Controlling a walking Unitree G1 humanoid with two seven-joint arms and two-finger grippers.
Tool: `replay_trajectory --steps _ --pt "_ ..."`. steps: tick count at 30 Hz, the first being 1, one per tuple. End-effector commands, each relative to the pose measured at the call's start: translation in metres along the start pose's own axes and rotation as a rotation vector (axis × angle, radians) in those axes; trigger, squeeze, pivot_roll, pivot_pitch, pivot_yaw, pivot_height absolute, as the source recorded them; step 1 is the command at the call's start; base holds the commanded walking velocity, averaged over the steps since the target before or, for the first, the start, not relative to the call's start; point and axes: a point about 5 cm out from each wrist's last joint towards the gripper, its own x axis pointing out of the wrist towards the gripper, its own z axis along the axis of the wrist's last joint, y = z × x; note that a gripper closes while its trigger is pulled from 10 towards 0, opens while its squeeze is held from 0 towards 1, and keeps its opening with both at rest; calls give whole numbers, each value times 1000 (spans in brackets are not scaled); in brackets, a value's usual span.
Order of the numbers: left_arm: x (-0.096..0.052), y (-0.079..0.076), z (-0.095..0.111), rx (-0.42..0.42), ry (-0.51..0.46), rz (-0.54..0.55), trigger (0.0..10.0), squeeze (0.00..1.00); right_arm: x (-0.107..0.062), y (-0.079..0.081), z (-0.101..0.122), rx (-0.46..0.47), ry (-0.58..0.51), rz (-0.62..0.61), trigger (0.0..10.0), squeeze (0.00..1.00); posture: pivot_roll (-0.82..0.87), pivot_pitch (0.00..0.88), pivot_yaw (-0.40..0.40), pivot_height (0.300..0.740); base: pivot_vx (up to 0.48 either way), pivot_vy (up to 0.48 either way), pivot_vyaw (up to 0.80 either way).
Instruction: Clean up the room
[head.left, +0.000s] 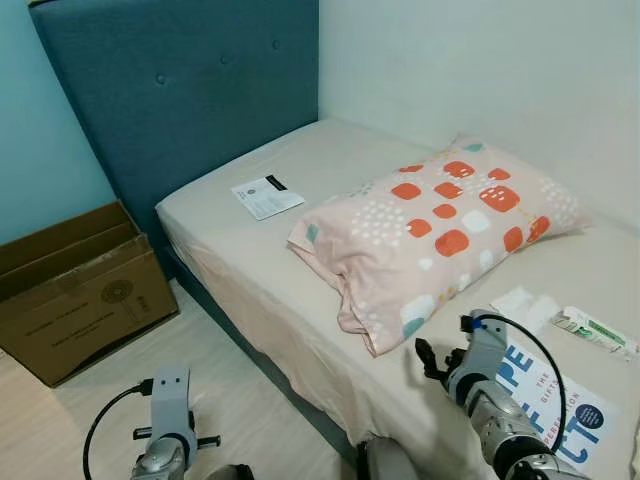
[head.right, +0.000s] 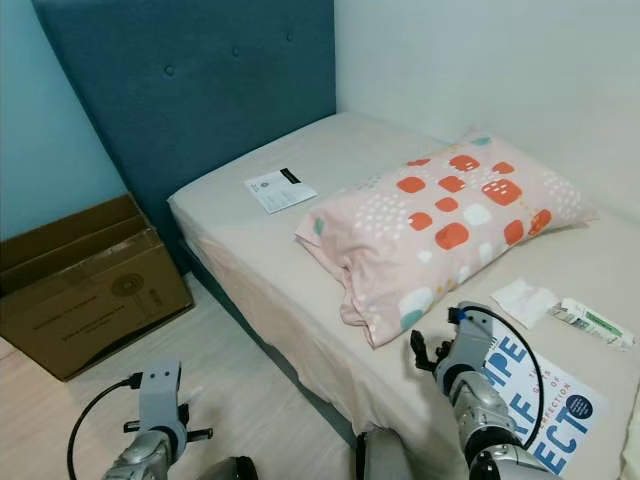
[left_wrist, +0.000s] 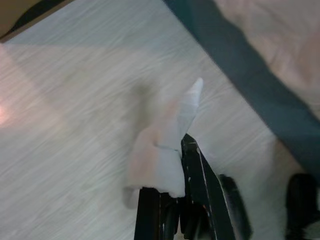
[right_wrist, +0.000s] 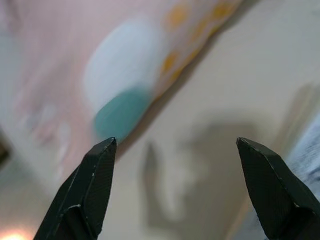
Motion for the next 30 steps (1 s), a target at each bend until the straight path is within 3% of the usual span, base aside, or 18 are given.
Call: replay_trajectory --steps 1,4,7,9,13,17,19,23,24,25,28,29,30 --pt "-4 8 -12 7 18 3 10000 0 0 -6 7 58 -41 -30 10000 0 -66 226 62 625 0 0 0" --pt "-6 12 -13 16 4 -6 10000 0 0 -14 19 88 -84 -50 10000 0 -45 251 74 625 0 0 0" --pt "-13 32 -8 78 -83 -63 10000 0 -4 -40 63 182 -254 -125 10000 0 24 336 131 625 0 0 0" --pt "-14 37 -4 82 -105 -75 10000 0 -5 -44 69 194 -279 -138 10000 0 42 368 147 625 0 0 0" --pt "-16 47 34 119 -237 -112 10000 0 -13 -63 91 231 -362 -203 10000 0 91 437 188 625 0 0 0" --pt "-17 48 50 121 -286 -124 10000 0 -16 -71 100 248 -392 -221 10000 0 109 463 206 625 0 0 0" --pt "-19 48 71 134 -339 -145 10000 0 -24 -85 111 267 -440 -263 10000 0 133 491 233 625 0 0 0" --pt "-24 47 86 171 -381 -181 10000 0 -36 -103 124 302 -516 -313 10000 0 145 505 255 625 0 0 0" --pt "-24 47 86 171 -381 -181 10000 0 -36 -103 124 302 -516 -313 10000 0 145 505 255 625 0 0 0" --pt "-29 47 89 195 -391 -201 10000 0 -46 -116 131 339 -568 -352 10000 0 173 516 281 625 0 0 0" --pt "-34 47 88 217 -392 -218 10000 0 -55 -128 135 375 -612 -391 10000 0 174 516 284 625 0 0 0" --pt "-39 47 86 236 -388 -233 10000 0 -67 -142 138 431 -666 -430 10000 0 181 522 301 625 0 0 0" --pt "-39 47 86 236 -388 -233 10000 0 -67 -142 138 431 -666 -430 10000 0 181 522 301 625 0 0 0"
